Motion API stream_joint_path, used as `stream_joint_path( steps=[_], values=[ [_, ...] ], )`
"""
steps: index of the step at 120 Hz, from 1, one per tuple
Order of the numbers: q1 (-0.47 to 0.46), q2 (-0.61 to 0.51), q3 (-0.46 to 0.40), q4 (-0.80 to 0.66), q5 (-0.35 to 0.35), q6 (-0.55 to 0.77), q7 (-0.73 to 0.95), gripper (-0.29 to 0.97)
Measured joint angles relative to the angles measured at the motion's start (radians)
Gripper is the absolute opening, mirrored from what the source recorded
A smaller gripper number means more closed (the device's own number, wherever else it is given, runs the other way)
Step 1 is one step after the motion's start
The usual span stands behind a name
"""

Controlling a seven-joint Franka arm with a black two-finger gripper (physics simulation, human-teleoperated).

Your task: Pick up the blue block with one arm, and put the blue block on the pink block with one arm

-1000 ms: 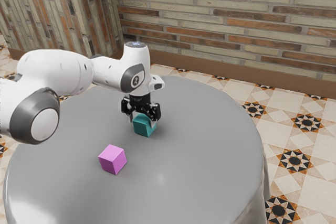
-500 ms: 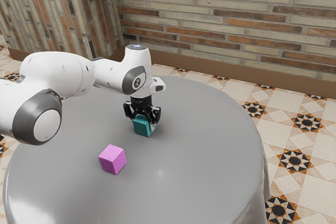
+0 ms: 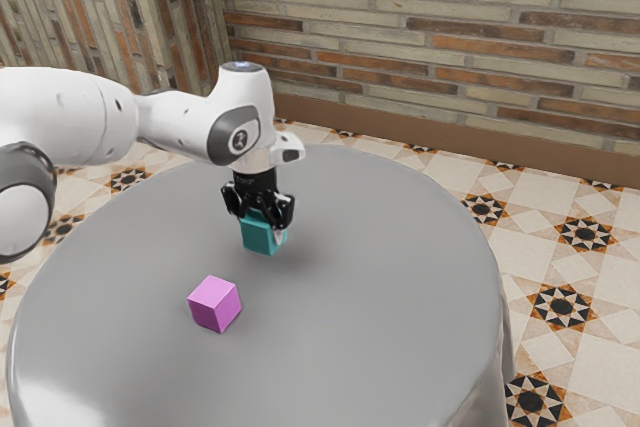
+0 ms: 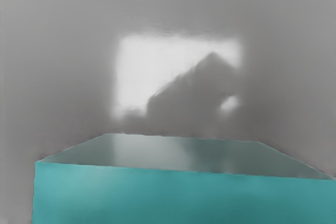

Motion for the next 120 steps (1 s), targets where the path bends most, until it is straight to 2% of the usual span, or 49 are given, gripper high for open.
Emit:
stream_joint_path(
  steps=[31,53,120],
  values=[
    [-0.003,-0.153,-0.024,-0.189,0.071,0.005,0.070,0.34],
    [-0.002,-0.255,-0.045,-0.329,0.094,0.009,0.112,0.33],
    [0.018,-0.414,0.012,-0.516,0.120,0.005,0.209,0.34]
  ],
)
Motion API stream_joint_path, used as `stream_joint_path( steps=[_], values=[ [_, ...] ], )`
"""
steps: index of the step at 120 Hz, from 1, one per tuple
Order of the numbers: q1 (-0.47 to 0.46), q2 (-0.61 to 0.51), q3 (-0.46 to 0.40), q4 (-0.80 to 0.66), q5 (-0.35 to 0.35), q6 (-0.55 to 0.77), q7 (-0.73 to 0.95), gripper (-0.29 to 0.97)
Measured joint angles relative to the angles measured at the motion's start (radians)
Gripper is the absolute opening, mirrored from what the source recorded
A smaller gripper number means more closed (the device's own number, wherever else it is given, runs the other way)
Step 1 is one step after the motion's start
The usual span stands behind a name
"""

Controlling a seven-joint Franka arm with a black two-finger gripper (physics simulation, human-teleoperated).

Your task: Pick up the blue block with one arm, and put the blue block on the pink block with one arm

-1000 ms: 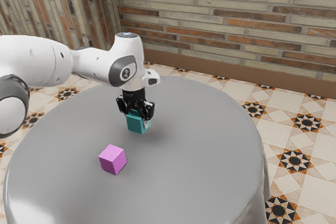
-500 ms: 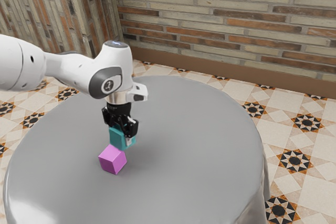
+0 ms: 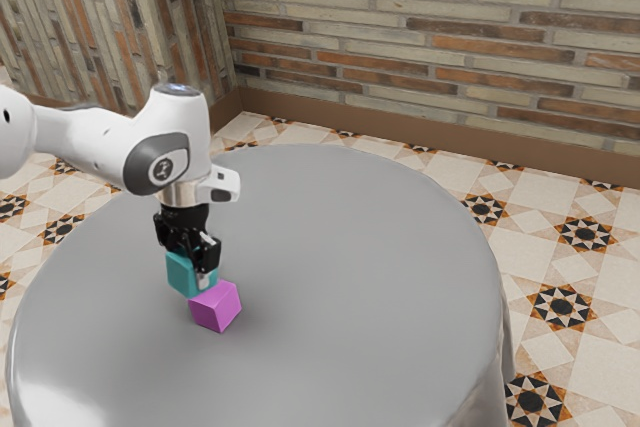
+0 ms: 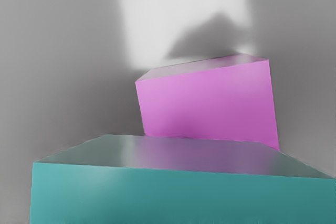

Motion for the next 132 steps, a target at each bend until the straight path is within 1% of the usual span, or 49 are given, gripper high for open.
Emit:
stream_joint_path(
  steps=[20,59,66,90,102,115,123,132],
  values=[
    [-0.006,-0.002,0.000,-0.009,0.000,0.002,-0.015,0.34],
    [-0.009,0.048,-0.011,0.023,0.001,0.026,-0.036,0.34],
    [-0.009,0.055,-0.013,0.026,-0.001,0.029,-0.038,0.42],
    [-0.010,0.055,-0.018,0.028,-0.006,0.032,-0.039,0.57],
    [-0.010,0.043,-0.018,0.029,-0.007,0.029,-0.039,0.61],
    [-0.010,0.001,-0.016,0.046,-0.006,0.013,-0.039,0.64],
    [-0.009,-0.040,-0.016,0.077,-0.005,-0.012,-0.039,0.65],
    [-0.007,-0.085,-0.018,0.145,0.008,-0.054,-0.038,0.66]
  ],
)
